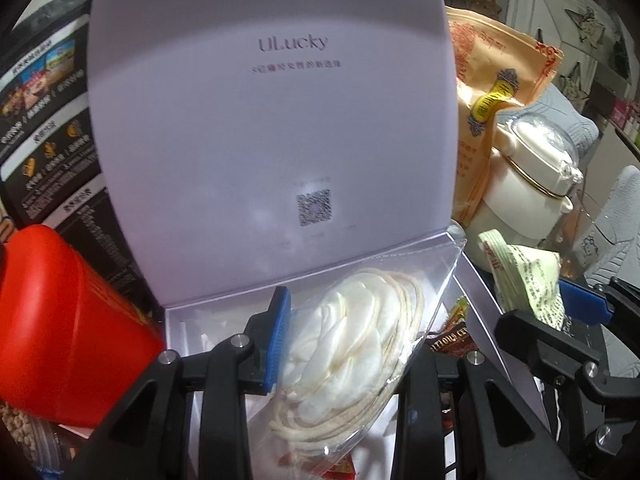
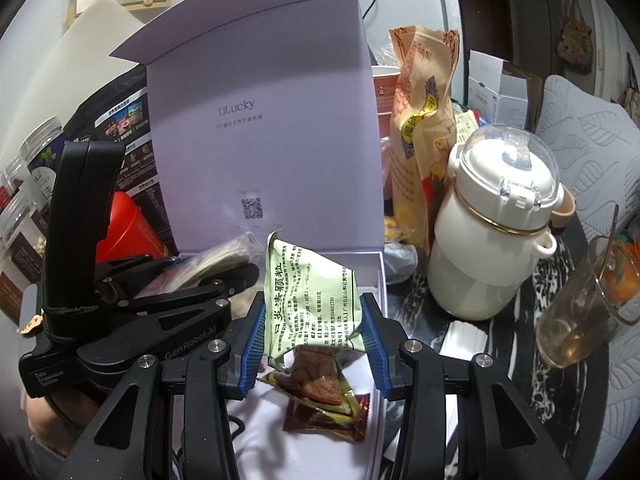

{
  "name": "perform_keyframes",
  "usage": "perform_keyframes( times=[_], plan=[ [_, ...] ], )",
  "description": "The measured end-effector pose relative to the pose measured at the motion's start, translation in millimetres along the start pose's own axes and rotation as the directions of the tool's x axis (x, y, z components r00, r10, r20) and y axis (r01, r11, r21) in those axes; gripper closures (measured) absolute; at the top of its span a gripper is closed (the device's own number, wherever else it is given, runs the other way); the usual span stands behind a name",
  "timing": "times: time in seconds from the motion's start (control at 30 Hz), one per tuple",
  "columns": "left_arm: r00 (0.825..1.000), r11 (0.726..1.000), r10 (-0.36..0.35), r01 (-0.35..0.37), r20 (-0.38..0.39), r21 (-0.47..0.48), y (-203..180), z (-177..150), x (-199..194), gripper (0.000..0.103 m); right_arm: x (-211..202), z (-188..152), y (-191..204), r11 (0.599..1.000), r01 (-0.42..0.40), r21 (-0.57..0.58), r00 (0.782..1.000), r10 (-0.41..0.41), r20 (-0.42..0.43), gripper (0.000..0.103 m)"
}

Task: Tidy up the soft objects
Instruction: 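Open the left tool to drop the clear bag while the right releases the green-white packet, then withdraw both tools from the box and lower them toward the lavender pouch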

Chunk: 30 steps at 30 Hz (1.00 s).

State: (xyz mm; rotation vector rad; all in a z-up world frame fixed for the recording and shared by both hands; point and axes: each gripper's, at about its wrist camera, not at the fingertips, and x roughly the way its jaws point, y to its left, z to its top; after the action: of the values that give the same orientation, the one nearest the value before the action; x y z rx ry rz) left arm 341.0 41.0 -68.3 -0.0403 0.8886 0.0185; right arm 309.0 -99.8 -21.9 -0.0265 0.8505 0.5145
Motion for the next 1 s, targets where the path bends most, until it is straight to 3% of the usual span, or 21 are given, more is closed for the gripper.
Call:
perform_keyframes(
  times=[0.47,0.53,0.6,1.0],
  plan=[
    [0.998,0.998,0.067,-0.067,0.005,0.005,-6.8,5.0,-4.6,0.060,-5.8,-1.1,-5.8,1.000,0.027,0.006,1.000,-0.027,0.006,0.053],
    [0.998,0.998,0.067,-0.067,0.009,0.000,-0.7,6.0,-13.4,0.038,-5.4,-0.9,-5.7,1.000,0.029,0.006,1.000,-0.029,0.004,0.053],
    [0.998,0.998,0.066,-0.066,0.022,-0.009,-1.4,6.9,-15.7,0.025,-5.5,-0.7,-5.9,1.000,0.028,0.005,1.000,-0.028,0.004,0.053],
    [0.993,0.998,0.055,-0.052,0.101,-0.032,7.3,5.3,-53.7,0.025,-22.0,3.1,0.1,0.999,0.038,0.006,0.999,-0.039,0.036,0.053]
  ],
)
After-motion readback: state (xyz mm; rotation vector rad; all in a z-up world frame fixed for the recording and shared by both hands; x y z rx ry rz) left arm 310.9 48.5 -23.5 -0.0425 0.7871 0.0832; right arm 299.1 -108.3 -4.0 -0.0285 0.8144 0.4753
